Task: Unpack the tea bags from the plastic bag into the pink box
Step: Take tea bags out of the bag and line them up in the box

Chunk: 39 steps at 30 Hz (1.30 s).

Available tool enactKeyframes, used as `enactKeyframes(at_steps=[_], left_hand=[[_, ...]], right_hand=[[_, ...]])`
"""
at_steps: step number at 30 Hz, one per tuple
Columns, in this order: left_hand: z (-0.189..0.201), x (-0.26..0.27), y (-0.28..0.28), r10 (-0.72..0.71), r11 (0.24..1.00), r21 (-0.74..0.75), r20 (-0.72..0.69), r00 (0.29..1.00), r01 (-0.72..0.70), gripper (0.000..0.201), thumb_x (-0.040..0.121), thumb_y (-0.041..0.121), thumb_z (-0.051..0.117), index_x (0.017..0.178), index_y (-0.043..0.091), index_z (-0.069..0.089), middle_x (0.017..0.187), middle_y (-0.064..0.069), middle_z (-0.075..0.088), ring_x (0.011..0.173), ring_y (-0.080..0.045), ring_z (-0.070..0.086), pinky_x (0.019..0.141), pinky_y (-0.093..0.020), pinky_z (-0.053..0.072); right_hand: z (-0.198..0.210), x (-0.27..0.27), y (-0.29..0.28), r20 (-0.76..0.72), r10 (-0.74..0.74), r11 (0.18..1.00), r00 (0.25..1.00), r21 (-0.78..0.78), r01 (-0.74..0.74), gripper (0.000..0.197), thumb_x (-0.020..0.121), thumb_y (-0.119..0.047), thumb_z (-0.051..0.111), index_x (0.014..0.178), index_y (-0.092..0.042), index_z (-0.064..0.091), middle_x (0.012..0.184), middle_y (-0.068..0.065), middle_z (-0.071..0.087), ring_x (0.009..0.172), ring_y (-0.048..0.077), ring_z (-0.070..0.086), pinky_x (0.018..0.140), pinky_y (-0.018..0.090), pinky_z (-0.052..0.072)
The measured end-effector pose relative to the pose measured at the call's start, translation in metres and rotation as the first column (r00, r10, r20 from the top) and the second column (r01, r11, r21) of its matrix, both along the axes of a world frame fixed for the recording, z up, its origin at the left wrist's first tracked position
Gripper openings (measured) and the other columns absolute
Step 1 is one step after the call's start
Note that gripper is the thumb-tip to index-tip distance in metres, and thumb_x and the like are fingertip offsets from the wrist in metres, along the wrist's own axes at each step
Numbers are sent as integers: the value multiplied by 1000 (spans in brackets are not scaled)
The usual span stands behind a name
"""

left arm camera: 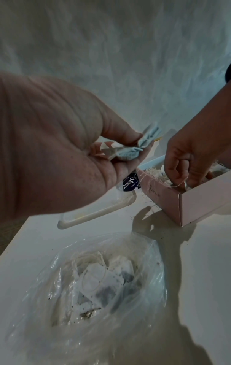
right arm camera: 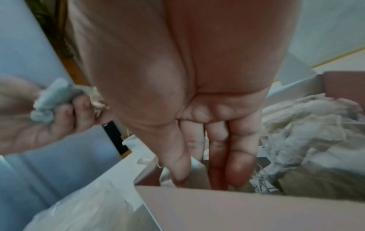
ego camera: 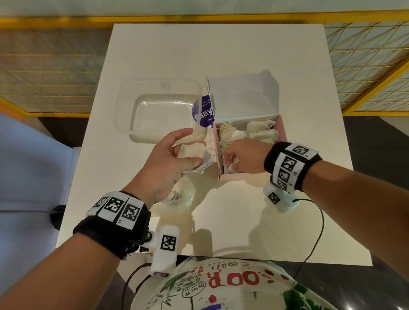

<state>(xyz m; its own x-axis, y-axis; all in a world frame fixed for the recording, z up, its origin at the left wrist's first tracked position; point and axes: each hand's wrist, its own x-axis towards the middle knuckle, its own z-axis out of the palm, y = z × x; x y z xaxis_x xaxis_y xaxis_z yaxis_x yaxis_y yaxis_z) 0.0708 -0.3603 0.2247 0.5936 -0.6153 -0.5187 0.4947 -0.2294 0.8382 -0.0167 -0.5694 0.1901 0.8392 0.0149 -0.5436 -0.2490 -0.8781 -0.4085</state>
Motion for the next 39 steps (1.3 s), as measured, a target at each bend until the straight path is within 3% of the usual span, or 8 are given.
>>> enactKeyframes(at_steps=[9,13,17,21,26,33,35,39], left_hand=[[4,0,7,19,1000,-10,29,999,-18,78,74,-16,78,136,26,56,130,-22,66,116,-35,68,92,-38,59],[6,0,6,6,1000,-4,74,997,-6,84,68,-10,84,136,32,55,129,-17,67,116,-32,69,91,-38,59],[6,-3,3,-27,1000,20,135,990,24,86,77,-15,78,143,30,48,120,-13,71,107,-25,71,87,-33,59],[4,-4,-1,-78,996,56,188,979,69,90,72,-10,84,143,32,48,120,-12,70,113,-28,69,97,-41,57],[2,-2,0,-62,998,36,190,980,56,63,83,-15,72,133,21,59,112,-11,71,102,-31,73,94,-41,59],[-10,-4,3,-227,963,206,267,937,175,44,90,-20,47,111,11,70,104,-14,70,73,-12,70,67,-24,55],[-18,-9,-2,-305,939,258,312,900,229,37,94,-10,49,108,16,72,99,-10,71,69,-15,67,65,-27,54],[-34,-19,-13,-572,810,409,397,718,420,23,100,22,59,113,37,72,75,7,66,62,-16,64,55,-28,49]], right_hand=[[16,17,3,221,-138,974,965,-149,173,18,94,-14,50,102,-9,66,100,10,68,90,29,63,80,36,51],[42,16,7,342,-436,898,833,227,377,13,87,-13,59,89,-15,72,88,-3,71,80,14,62,74,22,48],[66,22,24,51,-428,769,902,545,335,11,85,-19,69,93,-12,73,77,3,71,73,14,64,71,31,54],[65,26,30,151,-220,927,964,341,158,21,82,-24,75,84,-5,68,73,15,60,63,14,50,64,34,45],[59,22,10,172,-333,886,927,394,245,9,85,-16,75,86,-8,70,77,10,69,59,11,58,62,28,51],[16,2,-22,93,-356,912,930,250,324,9,83,-12,77,85,-13,68,80,9,69,71,30,71,68,30,57],[7,-2,-19,106,-269,956,957,152,251,7,83,-10,75,89,-8,70,82,1,66,76,23,65,64,13,47],[-22,0,-9,66,-83,996,994,-10,83,6,84,-4,65,86,-9,69,82,0,66,81,25,64,75,31,51]])
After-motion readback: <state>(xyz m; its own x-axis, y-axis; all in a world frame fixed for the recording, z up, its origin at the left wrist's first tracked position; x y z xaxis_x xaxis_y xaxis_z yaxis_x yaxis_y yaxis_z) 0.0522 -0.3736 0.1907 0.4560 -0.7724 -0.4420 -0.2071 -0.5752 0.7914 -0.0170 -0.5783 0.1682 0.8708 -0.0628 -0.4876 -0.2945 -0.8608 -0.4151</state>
